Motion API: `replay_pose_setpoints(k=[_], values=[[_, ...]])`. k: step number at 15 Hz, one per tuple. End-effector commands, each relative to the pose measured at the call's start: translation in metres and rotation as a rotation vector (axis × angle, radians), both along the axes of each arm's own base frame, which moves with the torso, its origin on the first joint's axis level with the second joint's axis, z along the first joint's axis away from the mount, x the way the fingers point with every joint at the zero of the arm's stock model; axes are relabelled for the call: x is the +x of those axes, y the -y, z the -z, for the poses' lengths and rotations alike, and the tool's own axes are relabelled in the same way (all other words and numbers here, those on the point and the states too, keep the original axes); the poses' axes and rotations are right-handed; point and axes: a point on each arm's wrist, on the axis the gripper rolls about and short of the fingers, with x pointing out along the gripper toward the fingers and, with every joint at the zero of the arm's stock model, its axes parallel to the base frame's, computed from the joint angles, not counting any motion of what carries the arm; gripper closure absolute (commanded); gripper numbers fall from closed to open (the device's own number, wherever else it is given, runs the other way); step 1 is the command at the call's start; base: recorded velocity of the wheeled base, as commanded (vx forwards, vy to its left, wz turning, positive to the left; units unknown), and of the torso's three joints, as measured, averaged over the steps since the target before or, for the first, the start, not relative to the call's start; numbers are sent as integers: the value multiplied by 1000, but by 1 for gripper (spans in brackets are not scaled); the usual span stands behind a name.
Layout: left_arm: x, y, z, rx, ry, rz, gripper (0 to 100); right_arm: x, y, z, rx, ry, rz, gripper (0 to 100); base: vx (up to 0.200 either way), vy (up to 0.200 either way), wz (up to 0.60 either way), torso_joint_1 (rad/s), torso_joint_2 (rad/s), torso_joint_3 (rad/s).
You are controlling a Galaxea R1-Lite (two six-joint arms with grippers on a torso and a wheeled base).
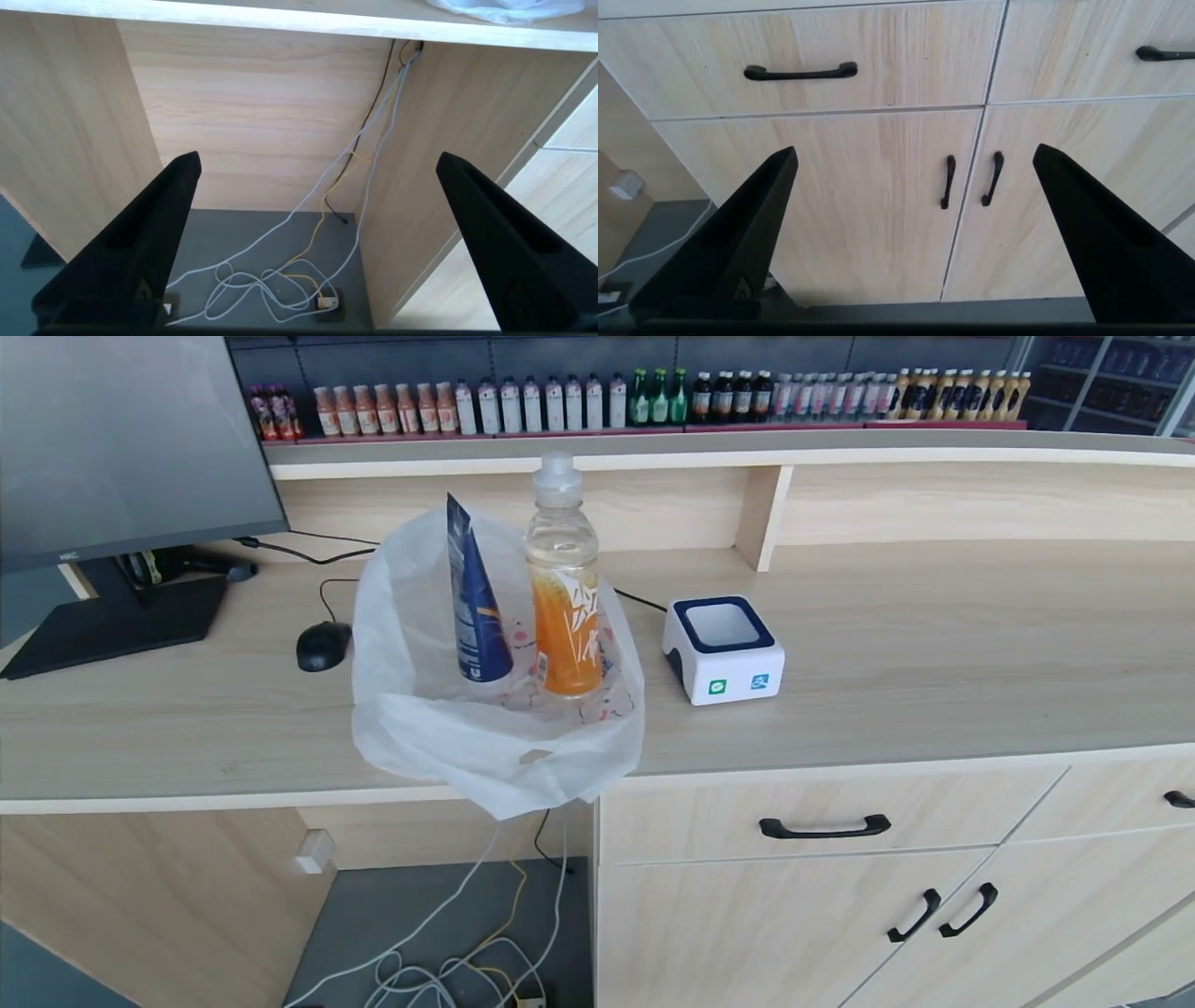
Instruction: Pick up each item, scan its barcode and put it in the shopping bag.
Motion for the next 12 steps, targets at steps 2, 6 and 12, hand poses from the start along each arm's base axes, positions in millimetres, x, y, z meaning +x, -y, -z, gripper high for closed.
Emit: replay_pose_setpoints(k=[2, 6, 12], values=[[0, 0, 0, -2, 0, 0, 0, 0, 0, 0, 11, 0, 3, 0, 0, -200, 0, -7, 0, 5], [0, 0, 0, -2, 0, 0, 0, 0, 0, 0, 19, 0, 5, 0, 0, -200, 0, 5, 4, 2], [0, 0, 0, -1, 0, 0, 0, 0, 0, 0, 16, 0, 5, 0, 0, -100, 0, 1, 0, 0]])
